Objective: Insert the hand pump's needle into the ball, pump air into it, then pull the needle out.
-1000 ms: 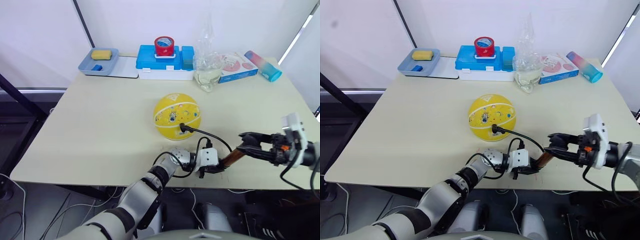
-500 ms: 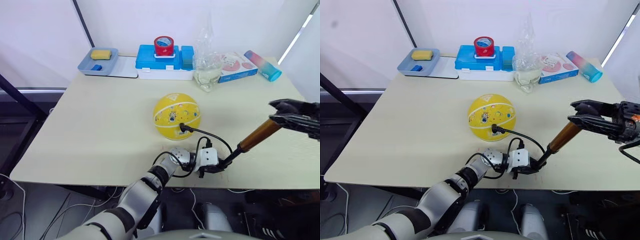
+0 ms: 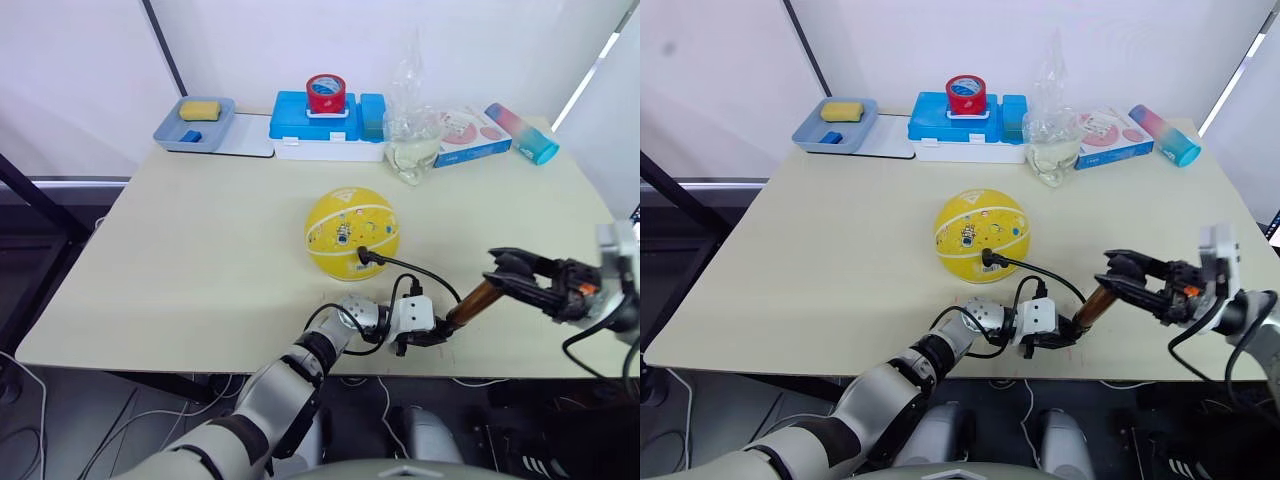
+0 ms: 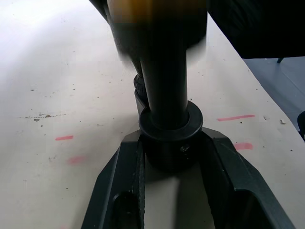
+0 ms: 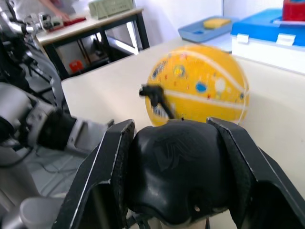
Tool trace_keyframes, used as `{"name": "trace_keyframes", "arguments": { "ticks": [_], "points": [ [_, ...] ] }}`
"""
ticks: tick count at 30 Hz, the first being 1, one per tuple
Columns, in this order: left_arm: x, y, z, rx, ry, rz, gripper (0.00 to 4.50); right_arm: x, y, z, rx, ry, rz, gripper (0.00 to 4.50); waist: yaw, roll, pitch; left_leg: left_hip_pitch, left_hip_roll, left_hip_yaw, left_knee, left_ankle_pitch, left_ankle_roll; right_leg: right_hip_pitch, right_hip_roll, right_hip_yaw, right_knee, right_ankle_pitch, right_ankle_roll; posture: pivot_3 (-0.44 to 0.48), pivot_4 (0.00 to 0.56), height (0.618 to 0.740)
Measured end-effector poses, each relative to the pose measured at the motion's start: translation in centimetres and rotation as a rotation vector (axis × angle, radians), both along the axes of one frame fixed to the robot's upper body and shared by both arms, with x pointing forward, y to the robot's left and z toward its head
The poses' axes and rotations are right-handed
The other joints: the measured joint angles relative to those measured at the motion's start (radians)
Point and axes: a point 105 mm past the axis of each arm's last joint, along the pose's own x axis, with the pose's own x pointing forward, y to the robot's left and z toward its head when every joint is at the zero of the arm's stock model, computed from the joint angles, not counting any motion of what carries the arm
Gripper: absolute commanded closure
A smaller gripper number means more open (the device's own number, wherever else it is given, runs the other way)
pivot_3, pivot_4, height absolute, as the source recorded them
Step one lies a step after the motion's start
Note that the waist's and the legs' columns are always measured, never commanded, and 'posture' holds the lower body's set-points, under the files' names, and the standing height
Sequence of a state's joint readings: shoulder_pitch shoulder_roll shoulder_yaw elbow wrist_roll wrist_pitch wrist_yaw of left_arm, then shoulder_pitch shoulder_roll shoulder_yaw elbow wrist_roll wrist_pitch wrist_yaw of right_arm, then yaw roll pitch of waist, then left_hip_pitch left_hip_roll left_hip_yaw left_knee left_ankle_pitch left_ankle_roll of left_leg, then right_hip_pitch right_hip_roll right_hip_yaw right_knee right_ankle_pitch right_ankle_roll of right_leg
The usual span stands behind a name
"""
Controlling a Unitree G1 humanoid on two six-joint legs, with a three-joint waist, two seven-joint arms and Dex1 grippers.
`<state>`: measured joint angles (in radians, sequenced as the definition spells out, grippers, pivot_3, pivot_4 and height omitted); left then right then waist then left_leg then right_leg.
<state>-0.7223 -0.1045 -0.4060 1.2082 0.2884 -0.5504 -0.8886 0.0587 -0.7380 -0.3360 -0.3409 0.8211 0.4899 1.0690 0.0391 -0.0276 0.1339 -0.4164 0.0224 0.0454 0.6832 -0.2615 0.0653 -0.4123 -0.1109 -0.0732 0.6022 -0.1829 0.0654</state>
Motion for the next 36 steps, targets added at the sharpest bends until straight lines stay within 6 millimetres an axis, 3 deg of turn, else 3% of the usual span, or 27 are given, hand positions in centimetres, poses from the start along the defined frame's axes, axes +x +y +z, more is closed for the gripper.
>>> {"name": "trace_keyframes", "arguments": {
  "ticks": [3, 11, 13, 16, 18, 20, 25, 31, 36],
  "points": [
    [0.0, 0.0, 0.0, 0.001, 0.000, 0.000, 3.37, 0.2, 0.5, -1.9, -0.015, -0.003, -0.015, 2.58, 0.000, 0.000, -0.001, 0.000, 0.000, 0.000, 0.000, 0.000, 0.000, 0.000, 0.000, 0.000, 0.000, 0.000, 0.000, 0.000, 0.150, 0.739],
    [0.0, -0.1, 0.1, -0.002, -0.002, -0.002, 3.37, 0.1, 0.4, -1.5, 0.002, -0.019, -0.011, 2.58, 0.000, 0.002, 0.001, 0.000, 0.000, 0.000, 0.000, 0.000, 0.000, 0.000, -0.001, 0.000, 0.000, 0.000, 0.000, 0.000, 0.150, 0.739],
    [0.0, -0.1, 0.2, -0.005, -0.006, -0.004, 3.37, 0.2, -0.3, -0.3, 0.003, -0.008, -0.010, 2.58, 0.001, 0.006, 0.004, -0.001, 0.000, 0.002, 0.000, 0.000, 0.000, -0.001, -0.004, -0.002, 0.000, 0.000, 0.000, 0.000, 0.150, 0.739],
    [0.0, -0.2, 0.2, -0.006, -0.007, -0.006, 3.37, -0.2, -0.7, 3.5, 0.019, -0.044, 0.030, 2.58, 0.002, 0.007, 0.006, -0.001, 0.000, 0.001, 0.000, 0.000, 0.000, -0.001, -0.008, -0.011, 0.000, 0.000, 0.000, 0.000, 0.150, 0.739],
    [0.0, -0.2, 0.2, -0.007, -0.007, -0.006, 3.37, -0.4, -0.8, 4.6, 0.023, -0.049, 0.038, 2.58, 0.002, 0.007, 0.006, -0.002, 0.000, 0.000, 0.000, 0.000, 0.000, -0.001, -0.009, -0.013, 0.000, 0.000, 0.000, 0.000, 0.150, 0.739],
    [0.0, -0.2, 0.3, -0.008, -0.008, -0.008, 3.37, -0.7, -1.3, 7.0, 0.030, -0.063, 0.043, 2.58, 0.002, 0.009, 0.007, -0.002, 0.000, 0.001, 0.000, 0.000, 0.000, -0.001, -0.012, -0.016, 0.000, 0.000, 0.000, 0.000, 0.150, 0.739],
    [0.0, -0.3, 0.3, -0.008, -0.009, -0.008, 3.37, -1.0, -1.7, 9.9, 0.044, -0.095, 0.055, 2.58, 0.002, 0.008, 0.008, -0.002, -0.001, 0.001, 0.000, 0.000, 0.000, -0.001, -0.013, -0.018, 0.000, 0.000, 0.000, 0.000, 0.150, 0.739],
    [0.0, -0.3, 0.4, -0.010, -0.009, -0.011, 3.37, -1.0, -1.9, 9.9, 0.026, -0.059, 0.055, 2.58, 0.004, 0.008, 0.009, -0.003, -0.001, 0.001, 0.000, 0.002, 0.004, -0.001, -0.013, -0.019, 0.000, 0.000, 0.000, 0.000, 0.150, 0.739],
    [0.0, -0.2, 0.3, -0.008, -0.008, -0.007, 3.37, -0.9, -1.6, 7.0, -0.010, -0.013, 0.037, 2.58, 0.003, 0.004, 0.007, -0.002, 0.000, -0.001, 0.000, 0.002, 0.004, 0.000, -0.013, -0.020, 0.000, 0.000, 0.000, 0.000, 0.150, 0.739]
  ]
}}
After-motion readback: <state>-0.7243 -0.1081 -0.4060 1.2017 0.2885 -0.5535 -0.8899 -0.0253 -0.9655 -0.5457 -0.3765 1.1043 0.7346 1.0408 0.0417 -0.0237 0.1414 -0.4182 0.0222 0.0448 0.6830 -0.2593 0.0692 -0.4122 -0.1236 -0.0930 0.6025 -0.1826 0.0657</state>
